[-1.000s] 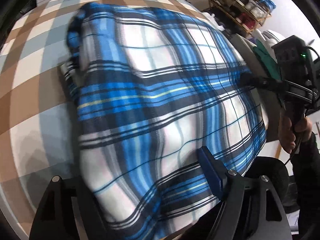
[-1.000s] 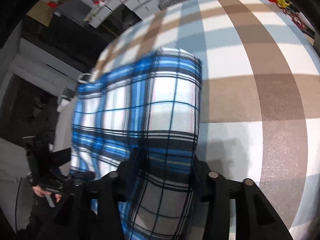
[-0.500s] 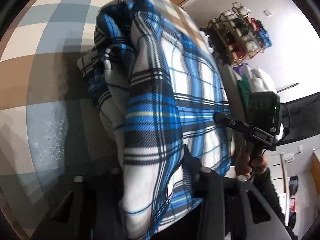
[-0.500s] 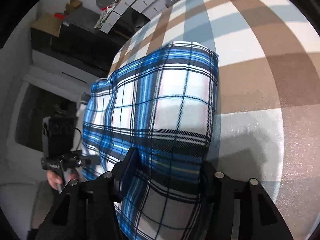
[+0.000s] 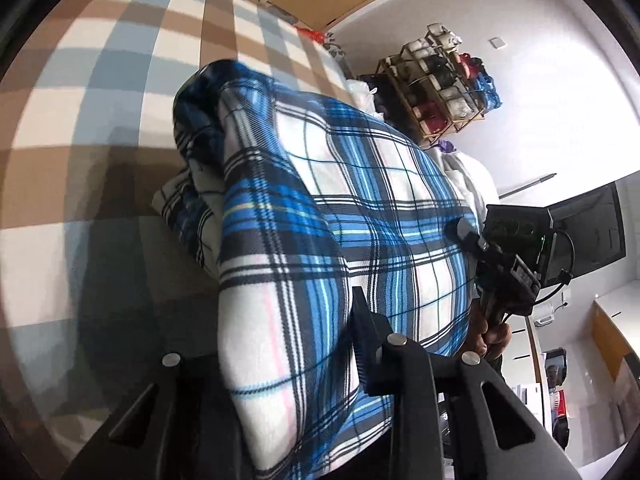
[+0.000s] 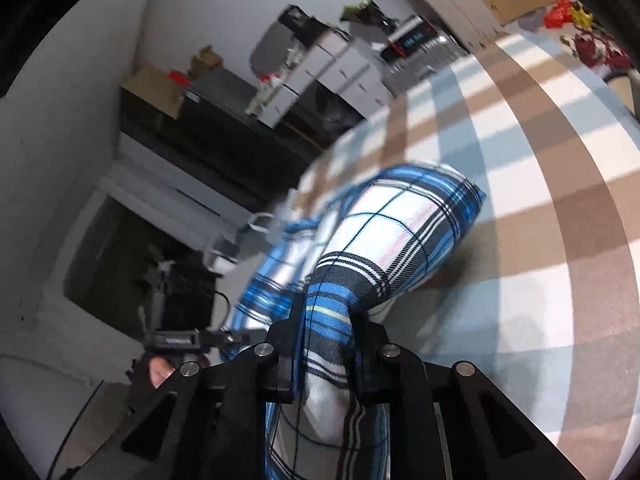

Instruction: Fold large clothes

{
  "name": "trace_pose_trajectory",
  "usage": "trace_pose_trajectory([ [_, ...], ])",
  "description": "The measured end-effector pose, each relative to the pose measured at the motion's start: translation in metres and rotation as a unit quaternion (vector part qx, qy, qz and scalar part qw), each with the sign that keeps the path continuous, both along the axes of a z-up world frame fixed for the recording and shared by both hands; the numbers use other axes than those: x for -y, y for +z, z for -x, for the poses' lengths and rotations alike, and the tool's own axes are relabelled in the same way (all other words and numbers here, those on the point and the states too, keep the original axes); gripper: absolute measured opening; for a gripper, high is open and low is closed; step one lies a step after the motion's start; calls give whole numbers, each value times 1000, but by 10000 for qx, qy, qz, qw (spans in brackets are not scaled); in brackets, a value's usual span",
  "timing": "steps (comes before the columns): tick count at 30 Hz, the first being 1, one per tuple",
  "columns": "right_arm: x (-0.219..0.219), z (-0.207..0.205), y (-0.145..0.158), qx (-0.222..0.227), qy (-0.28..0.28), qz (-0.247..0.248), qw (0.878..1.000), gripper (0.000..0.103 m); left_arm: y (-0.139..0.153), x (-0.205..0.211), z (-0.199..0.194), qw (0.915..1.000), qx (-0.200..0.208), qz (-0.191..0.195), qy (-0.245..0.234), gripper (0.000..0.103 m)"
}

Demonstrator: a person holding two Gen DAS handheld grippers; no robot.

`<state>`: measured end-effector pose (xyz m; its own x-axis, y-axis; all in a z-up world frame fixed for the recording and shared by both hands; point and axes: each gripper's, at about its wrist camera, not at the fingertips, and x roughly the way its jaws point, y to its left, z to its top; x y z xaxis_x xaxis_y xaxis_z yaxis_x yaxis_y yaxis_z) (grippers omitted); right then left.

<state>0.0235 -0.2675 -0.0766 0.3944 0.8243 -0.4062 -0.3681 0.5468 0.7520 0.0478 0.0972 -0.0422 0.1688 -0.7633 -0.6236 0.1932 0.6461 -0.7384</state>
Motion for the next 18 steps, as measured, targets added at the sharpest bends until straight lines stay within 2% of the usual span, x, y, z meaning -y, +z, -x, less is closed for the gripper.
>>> trace_pose_trajectory([
  [3, -23, -4, 22, 198, 90, -154, 9996, 18, 17, -12, 5, 9996, 212, -126, 138, 22],
  [6, -47, -5, 41, 329, 181, -182, 9991, 18, 30, -32, 9, 9989, 295, 3, 362, 22],
  [9, -72, -7, 59, 465, 335, -181, 9982, 18, 43, -53, 14, 9981, 371, -46, 498, 22],
  [11, -98, -11, 73, 564, 504, -181, 9970, 18, 55, -67, 18, 9969, 448, -139, 636, 22],
  [18, -214, -22, 117, 889, 1205, -337, 9881, 18, 106, -162, 48, 9875, 713, -623, 1257, 22],
])
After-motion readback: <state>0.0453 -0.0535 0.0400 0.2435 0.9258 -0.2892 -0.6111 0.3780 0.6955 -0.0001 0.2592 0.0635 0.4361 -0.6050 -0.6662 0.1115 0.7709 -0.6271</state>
